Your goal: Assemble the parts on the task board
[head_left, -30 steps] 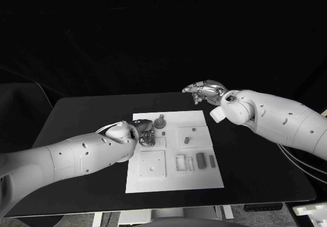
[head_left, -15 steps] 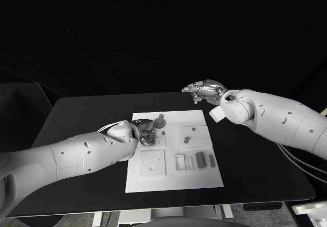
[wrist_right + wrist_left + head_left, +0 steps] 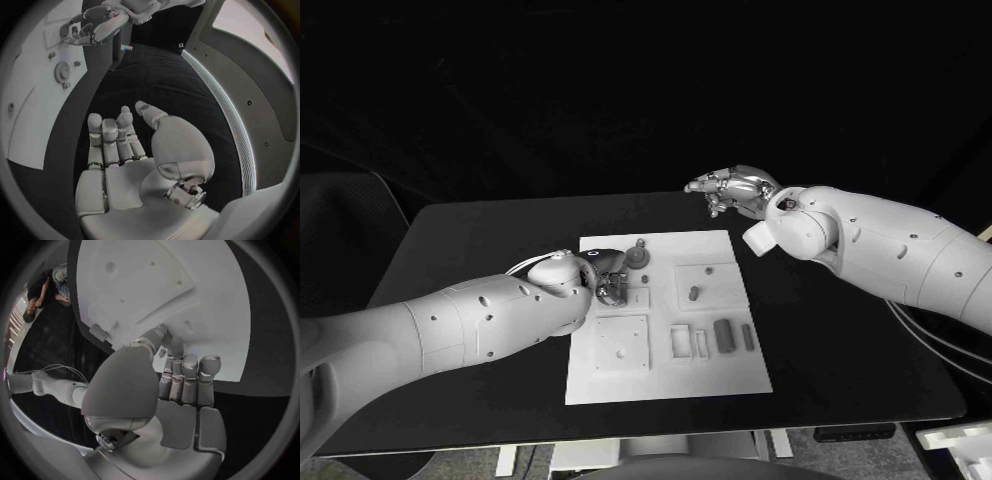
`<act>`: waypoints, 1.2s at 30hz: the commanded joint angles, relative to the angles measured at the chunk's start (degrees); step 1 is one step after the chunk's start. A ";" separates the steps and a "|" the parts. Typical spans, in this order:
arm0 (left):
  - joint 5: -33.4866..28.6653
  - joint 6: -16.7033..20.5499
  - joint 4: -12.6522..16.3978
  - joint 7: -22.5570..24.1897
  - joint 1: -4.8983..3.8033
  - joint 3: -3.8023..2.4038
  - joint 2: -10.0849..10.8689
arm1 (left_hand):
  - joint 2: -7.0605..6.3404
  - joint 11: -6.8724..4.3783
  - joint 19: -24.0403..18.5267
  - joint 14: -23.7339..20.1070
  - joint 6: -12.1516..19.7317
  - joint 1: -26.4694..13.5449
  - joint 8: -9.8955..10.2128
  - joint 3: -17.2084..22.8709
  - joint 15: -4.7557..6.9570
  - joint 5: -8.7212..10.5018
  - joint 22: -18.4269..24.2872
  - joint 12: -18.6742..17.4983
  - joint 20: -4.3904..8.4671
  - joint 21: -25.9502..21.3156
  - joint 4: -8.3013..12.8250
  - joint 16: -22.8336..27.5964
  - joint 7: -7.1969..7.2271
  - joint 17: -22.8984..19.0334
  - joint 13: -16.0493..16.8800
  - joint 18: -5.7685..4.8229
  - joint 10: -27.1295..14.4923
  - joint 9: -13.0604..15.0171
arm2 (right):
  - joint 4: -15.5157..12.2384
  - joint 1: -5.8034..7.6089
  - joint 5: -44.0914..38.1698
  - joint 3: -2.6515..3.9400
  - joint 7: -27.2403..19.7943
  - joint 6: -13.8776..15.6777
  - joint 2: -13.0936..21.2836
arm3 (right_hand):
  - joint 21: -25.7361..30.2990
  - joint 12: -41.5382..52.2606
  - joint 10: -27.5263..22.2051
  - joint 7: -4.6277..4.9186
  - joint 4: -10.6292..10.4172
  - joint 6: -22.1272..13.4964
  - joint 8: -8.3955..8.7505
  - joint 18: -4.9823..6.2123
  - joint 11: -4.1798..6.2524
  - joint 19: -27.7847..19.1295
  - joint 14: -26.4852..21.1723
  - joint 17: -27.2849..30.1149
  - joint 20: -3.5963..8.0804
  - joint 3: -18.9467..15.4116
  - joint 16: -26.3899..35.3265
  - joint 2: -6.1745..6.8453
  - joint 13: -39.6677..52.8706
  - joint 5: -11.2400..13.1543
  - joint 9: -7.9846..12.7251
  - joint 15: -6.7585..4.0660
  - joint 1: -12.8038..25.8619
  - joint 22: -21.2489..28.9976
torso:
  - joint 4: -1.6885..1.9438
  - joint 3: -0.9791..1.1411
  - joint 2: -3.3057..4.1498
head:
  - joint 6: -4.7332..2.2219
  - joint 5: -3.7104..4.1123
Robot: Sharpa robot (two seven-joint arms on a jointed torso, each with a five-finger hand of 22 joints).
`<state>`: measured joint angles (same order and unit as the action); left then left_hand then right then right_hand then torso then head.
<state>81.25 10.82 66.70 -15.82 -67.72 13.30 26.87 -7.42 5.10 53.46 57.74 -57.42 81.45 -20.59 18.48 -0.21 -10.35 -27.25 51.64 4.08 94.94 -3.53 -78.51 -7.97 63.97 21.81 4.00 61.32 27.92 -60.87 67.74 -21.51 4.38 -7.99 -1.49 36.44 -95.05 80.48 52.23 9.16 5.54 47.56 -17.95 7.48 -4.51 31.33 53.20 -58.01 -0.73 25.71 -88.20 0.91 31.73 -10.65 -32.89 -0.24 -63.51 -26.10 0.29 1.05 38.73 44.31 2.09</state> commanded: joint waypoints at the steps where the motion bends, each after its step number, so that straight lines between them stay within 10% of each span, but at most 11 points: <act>1: 0.27 -2.12 0.03 -0.35 0.30 0.20 -0.12 | -0.60 0.02 -0.01 0.17 -0.72 -1.07 0.02 -0.73 0.06 -0.12 0.00 -0.45 0.31 3.08 -0.04 -0.21 -0.54 -0.05 -0.16 6.24 0.22 0.02 | -0.08 0.01 -0.12 0.04 -0.35 -0.85 0.01 | -5.89 0.38 -0.41 0.25 0.37 -0.13 -0.21 0.13 0.07 -0.26 -0.04 -0.09 0.04 0.12 -0.29 0.41 0.08 0.16 -0.02 -0.24 -0.01 0.03 | 0.02 -0.01 -0.01 | 0.03 0.00; 18: 0.72 -0.57 0.20 0.15 0.30 0.20 0.27 | -3.00 0.54 -0.36 -0.71 9.69 -4.84 4.10 -10.06 -0.07 -0.17 0.65 -2.33 0.21 2.41 3.96 -0.28 0.58 -0.98 -0.77 6.38 -0.54 -2.14 | 0.03 0.01 -0.12 0.03 -0.32 -0.80 0.05 | -5.89 0.39 -0.42 0.25 0.38 -0.15 -0.22 0.13 0.06 -0.27 -0.05 -0.09 0.04 0.13 -0.30 0.44 0.09 0.16 -0.02 -0.24 0.01 0.03 | 0.02 -0.04 -0.02 | -0.07 -0.08; 36: -1.58 6.28 1.93 7.16 0.28 0.10 2.77 | -3.11 0.50 -0.12 -0.54 10.81 -4.32 4.00 -10.07 -0.03 -0.22 0.70 -2.29 0.25 2.41 4.36 -0.40 0.94 -1.05 -0.72 6.47 -0.35 -2.30 | 0.35 0.01 -0.12 0.03 -0.35 -0.73 0.24 | -5.89 0.40 -0.44 0.25 0.39 -0.17 -0.22 0.14 0.06 -0.28 -0.06 -0.09 0.04 0.14 -0.30 0.45 0.09 0.16 -0.01 -0.24 0.03 0.03 | 0.07 -0.03 -0.04 | -0.40 -0.28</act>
<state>81.18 14.02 68.21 -12.68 -67.40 13.45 29.51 -10.10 5.63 53.13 57.32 -46.48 77.04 -16.45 8.51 -0.20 -10.64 -26.62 49.64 4.20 94.94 0.57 -78.72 -7.27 62.97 21.12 4.13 61.01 25.61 -60.54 67.74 -21.51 4.37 -7.93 -1.48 36.66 -95.05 80.48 52.23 9.19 5.70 47.52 -17.95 7.47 -4.51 31.33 53.19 -58.04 -0.73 25.87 -88.20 0.91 31.77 -10.65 -32.89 -0.24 -63.51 -26.10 0.32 1.02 38.70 44.01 1.88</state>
